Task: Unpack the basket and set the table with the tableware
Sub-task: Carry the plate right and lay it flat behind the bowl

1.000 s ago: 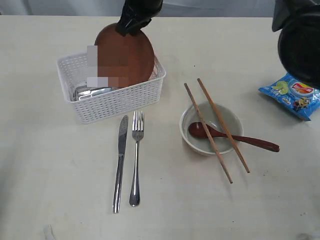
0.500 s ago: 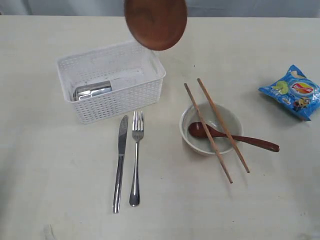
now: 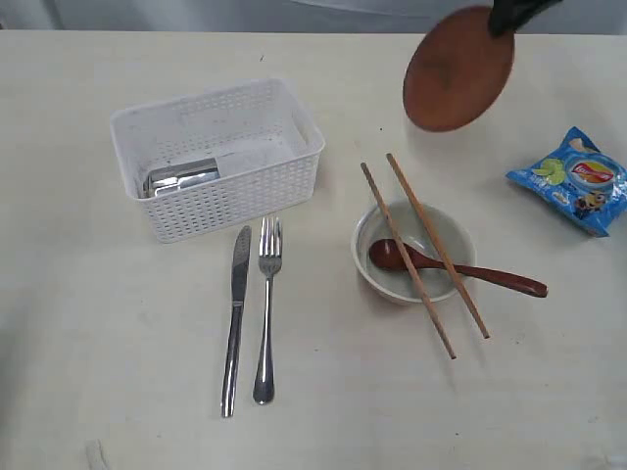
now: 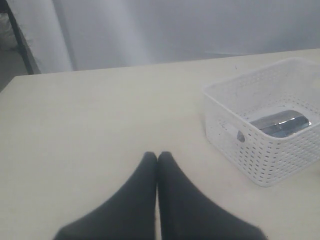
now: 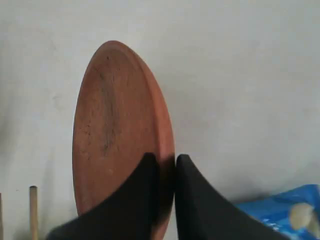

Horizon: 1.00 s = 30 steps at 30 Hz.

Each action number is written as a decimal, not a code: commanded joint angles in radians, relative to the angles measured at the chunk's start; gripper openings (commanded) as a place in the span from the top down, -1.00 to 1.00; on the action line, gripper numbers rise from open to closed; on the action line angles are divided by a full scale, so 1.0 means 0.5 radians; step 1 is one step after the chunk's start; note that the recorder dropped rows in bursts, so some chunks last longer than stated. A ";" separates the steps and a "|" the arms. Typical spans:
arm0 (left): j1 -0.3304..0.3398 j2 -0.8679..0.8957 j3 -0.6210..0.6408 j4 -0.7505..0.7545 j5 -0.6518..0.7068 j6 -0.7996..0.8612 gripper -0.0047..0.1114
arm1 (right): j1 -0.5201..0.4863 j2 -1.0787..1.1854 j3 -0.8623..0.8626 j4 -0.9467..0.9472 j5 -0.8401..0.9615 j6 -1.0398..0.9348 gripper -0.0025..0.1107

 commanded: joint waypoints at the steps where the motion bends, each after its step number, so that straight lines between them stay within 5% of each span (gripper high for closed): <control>1: 0.007 -0.009 0.005 0.001 -0.014 0.003 0.92 | -0.081 -0.016 0.282 0.257 -0.273 0.092 0.96; 11: 0.007 -0.009 0.005 0.001 -0.014 0.003 0.92 | -0.110 -0.016 0.598 0.310 -0.578 0.117 0.96; 19: 0.007 -0.009 0.005 0.001 -0.014 0.003 0.92 | -0.110 0.030 0.598 0.284 -0.483 0.192 0.14; 27: 0.007 -0.009 0.005 0.001 -0.014 0.003 0.92 | -0.110 0.000 0.593 0.199 -0.387 0.236 0.12; 30: 0.007 -0.009 0.005 0.001 -0.014 0.003 0.92 | -0.114 -0.076 0.593 -0.111 -0.323 0.428 0.12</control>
